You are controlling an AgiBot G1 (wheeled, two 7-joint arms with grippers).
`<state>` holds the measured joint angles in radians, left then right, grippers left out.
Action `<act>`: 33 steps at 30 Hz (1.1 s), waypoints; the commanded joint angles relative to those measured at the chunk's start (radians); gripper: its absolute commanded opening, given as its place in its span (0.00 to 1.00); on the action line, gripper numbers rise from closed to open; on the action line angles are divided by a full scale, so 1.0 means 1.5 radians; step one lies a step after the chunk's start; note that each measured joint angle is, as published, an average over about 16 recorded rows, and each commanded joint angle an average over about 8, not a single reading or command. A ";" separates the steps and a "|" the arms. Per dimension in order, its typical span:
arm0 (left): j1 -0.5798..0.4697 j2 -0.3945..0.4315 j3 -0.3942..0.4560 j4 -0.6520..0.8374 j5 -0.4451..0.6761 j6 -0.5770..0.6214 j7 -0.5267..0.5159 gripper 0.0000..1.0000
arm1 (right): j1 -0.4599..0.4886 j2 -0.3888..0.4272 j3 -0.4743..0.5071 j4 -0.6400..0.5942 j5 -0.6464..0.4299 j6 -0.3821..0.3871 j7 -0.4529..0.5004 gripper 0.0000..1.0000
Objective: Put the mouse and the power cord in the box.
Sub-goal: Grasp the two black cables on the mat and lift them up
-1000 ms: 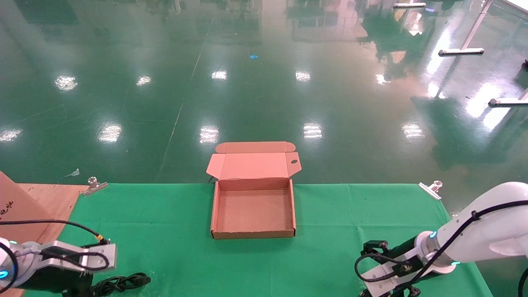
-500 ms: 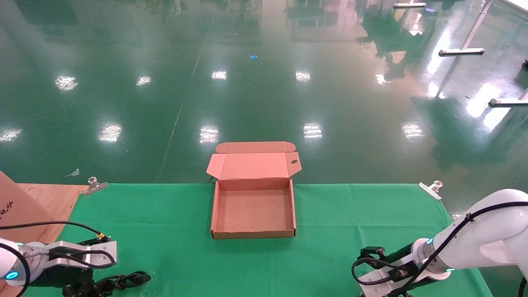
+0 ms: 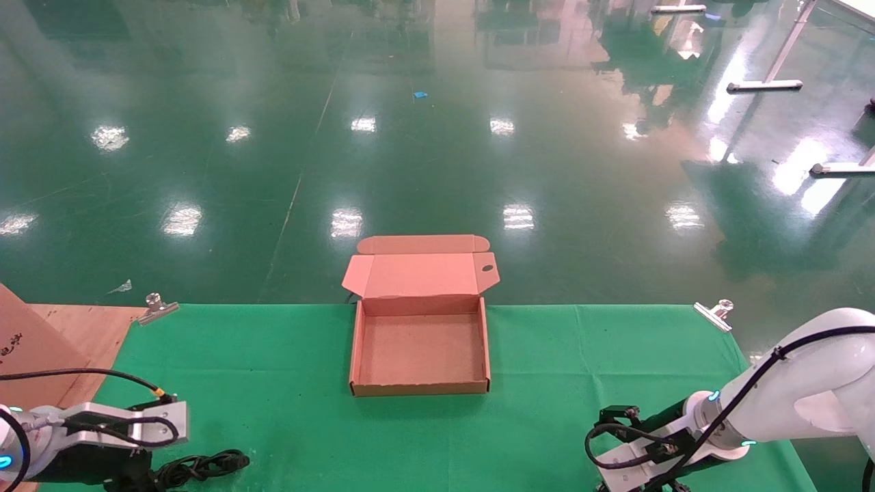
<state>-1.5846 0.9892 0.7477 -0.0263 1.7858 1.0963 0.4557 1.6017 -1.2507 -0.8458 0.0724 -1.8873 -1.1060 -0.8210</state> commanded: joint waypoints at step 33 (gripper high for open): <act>0.010 0.011 0.002 0.015 0.003 0.002 0.019 0.00 | 0.007 -0.002 0.015 -0.041 0.022 -0.022 -0.048 0.00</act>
<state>-1.5756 1.0052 0.7494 -0.0054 1.7879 1.1018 0.4828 1.6145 -1.2536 -0.8227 0.0127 -1.8532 -1.1412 -0.8924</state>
